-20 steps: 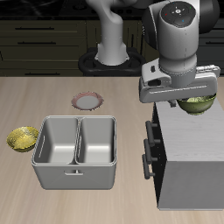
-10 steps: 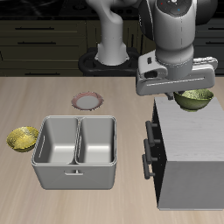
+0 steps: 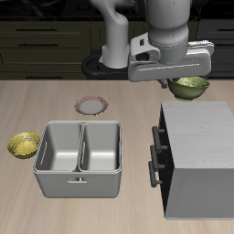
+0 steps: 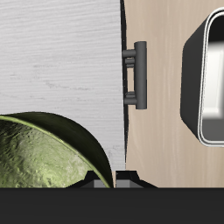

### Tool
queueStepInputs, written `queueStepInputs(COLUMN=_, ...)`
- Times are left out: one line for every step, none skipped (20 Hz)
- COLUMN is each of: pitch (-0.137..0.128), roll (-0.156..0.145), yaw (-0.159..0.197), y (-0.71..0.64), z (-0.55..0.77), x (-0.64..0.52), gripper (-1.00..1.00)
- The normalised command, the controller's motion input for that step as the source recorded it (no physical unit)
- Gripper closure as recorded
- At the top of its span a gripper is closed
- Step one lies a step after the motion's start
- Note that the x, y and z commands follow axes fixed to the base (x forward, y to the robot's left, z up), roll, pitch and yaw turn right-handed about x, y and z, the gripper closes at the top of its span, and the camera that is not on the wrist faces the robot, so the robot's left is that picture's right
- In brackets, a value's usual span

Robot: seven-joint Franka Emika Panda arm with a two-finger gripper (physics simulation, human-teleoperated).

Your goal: Place the green bowl on the plate

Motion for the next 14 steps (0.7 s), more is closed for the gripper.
queueStepInputs(pitch=-0.024, roll=-0.028, yaw=0.007, y=-0.36, z=0.13, x=-0.21, gripper=1.0)
queueStepInputs(pitch=-0.055, roll=-0.056, yaw=0.003, y=-0.53, z=0.14, x=-0.35, gripper=1.0)
queueStepInputs(pitch=-0.047, roll=-0.016, yaw=0.016, y=-0.31, z=0.09, x=-0.3, gripper=1.0)
queueStepInputs(pitch=-0.135, roll=-0.064, yaw=0.046, y=-0.86, z=0.18, x=-0.67, gripper=1.0)
queueStepInputs(pitch=-0.071, roll=-0.022, yaw=0.038, y=-0.3, z=0.06, x=-0.28, gripper=1.0)
queueStepInputs(pitch=-0.029, roll=-0.025, yaw=-0.001, y=-0.33, z=0.01, x=-0.28, gripper=1.0)
queueStepInputs(pitch=-0.012, roll=-0.005, yaw=-0.027, y=-0.29, z=0.01, x=-0.27, gripper=1.0)
queueStepInputs(pitch=-0.047, roll=-0.03, yaw=0.032, y=-0.29, z=-0.02, x=-0.3, gripper=1.0)
queueStepInputs(pitch=-0.035, roll=-0.019, yaw=-0.003, y=-0.24, z=-0.05, x=-0.26, gripper=1.0)
queueStepInputs(pitch=0.017, roll=-0.003, yaw=-0.024, y=-0.26, z=-0.1, x=-0.31, gripper=1.0)
queueStepInputs(pitch=-0.032, roll=-0.003, yaw=0.02, y=-0.08, z=-0.09, x=-0.25, gripper=1.0)
queueStepInputs(pitch=-0.08, roll=-0.011, yaw=0.097, y=-0.14, z=-0.09, x=-0.34, gripper=1.0)
queueStepInputs(pitch=-0.006, roll=0.015, yaw=0.0, y=-0.13, z=-0.14, x=-0.3, gripper=1.0)
queueStepInputs(pitch=-0.046, roll=-0.005, yaw=0.034, y=-0.21, z=-0.07, x=-0.37, gripper=1.0)
